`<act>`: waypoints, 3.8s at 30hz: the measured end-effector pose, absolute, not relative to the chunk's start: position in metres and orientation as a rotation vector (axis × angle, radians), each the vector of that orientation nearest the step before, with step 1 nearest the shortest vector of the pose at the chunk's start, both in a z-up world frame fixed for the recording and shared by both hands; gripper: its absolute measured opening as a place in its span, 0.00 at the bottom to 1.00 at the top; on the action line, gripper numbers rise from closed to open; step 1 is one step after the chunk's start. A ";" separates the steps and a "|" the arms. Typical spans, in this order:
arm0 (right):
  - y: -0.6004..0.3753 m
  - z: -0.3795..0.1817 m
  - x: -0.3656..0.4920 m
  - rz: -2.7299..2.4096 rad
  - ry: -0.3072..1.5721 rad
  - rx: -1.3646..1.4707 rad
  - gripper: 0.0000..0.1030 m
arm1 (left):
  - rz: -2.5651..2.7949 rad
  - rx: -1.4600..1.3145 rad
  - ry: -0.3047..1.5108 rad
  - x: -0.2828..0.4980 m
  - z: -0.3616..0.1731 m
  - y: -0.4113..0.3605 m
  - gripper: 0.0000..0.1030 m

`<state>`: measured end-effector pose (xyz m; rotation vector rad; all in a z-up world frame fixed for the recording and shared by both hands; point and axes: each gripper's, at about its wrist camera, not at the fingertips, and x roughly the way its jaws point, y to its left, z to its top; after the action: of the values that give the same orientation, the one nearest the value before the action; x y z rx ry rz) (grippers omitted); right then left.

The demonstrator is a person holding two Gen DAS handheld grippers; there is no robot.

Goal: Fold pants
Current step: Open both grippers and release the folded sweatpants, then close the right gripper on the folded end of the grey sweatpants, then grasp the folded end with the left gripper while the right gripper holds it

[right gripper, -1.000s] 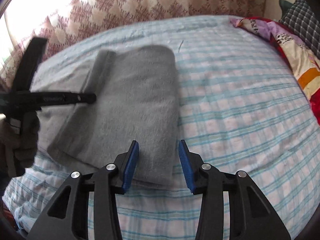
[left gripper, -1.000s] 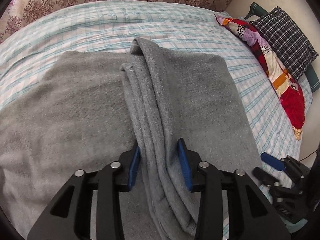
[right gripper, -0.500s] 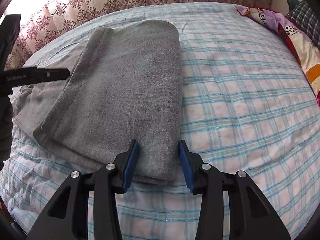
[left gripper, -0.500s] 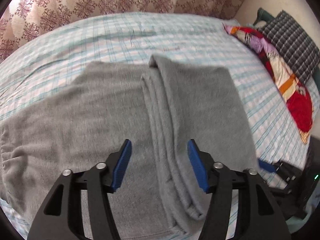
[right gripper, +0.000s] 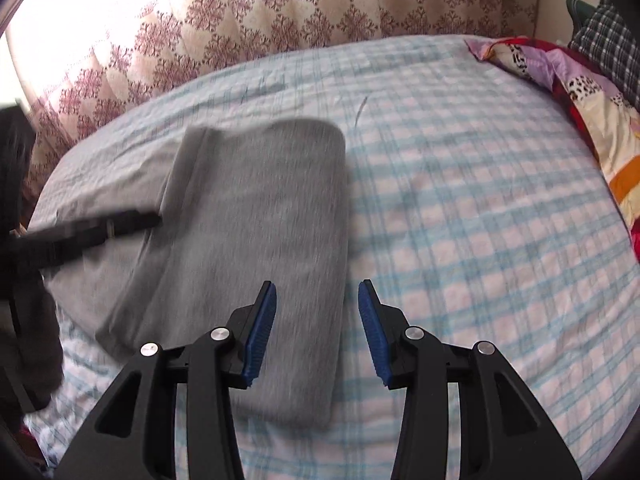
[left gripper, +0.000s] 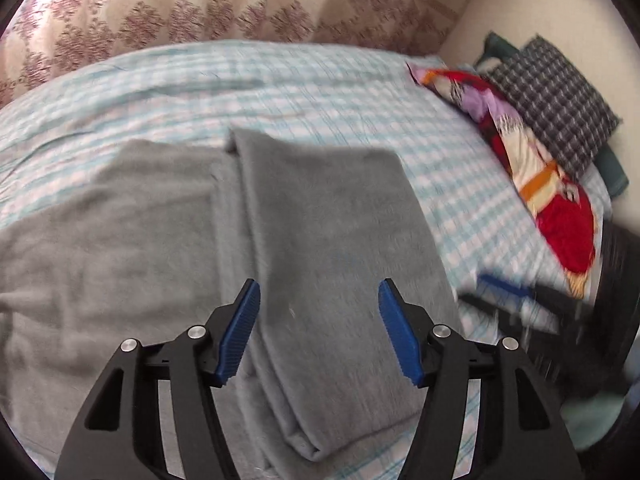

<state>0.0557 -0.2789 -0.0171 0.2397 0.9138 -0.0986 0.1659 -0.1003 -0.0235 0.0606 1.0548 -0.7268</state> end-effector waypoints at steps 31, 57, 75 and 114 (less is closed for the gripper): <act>-0.277 -0.053 0.192 -0.080 0.954 0.162 0.45 | -0.738 0.162 1.082 0.156 -0.055 -0.107 0.61; -0.330 -0.069 0.042 -0.027 0.996 0.691 0.49 | -0.730 0.219 1.094 0.174 -0.024 -0.161 0.70; -0.282 -0.086 0.023 0.101 1.021 0.700 0.45 | -0.724 0.321 1.197 0.191 -0.041 -0.242 0.83; -0.192 -0.049 -0.004 0.002 0.875 0.463 0.57 | -0.717 0.439 1.327 0.195 -0.042 -0.247 0.23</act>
<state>-0.0040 -0.1917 -0.0489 0.4634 0.8755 0.0016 0.1955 -0.2474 -0.0424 0.4392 1.3270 -0.7167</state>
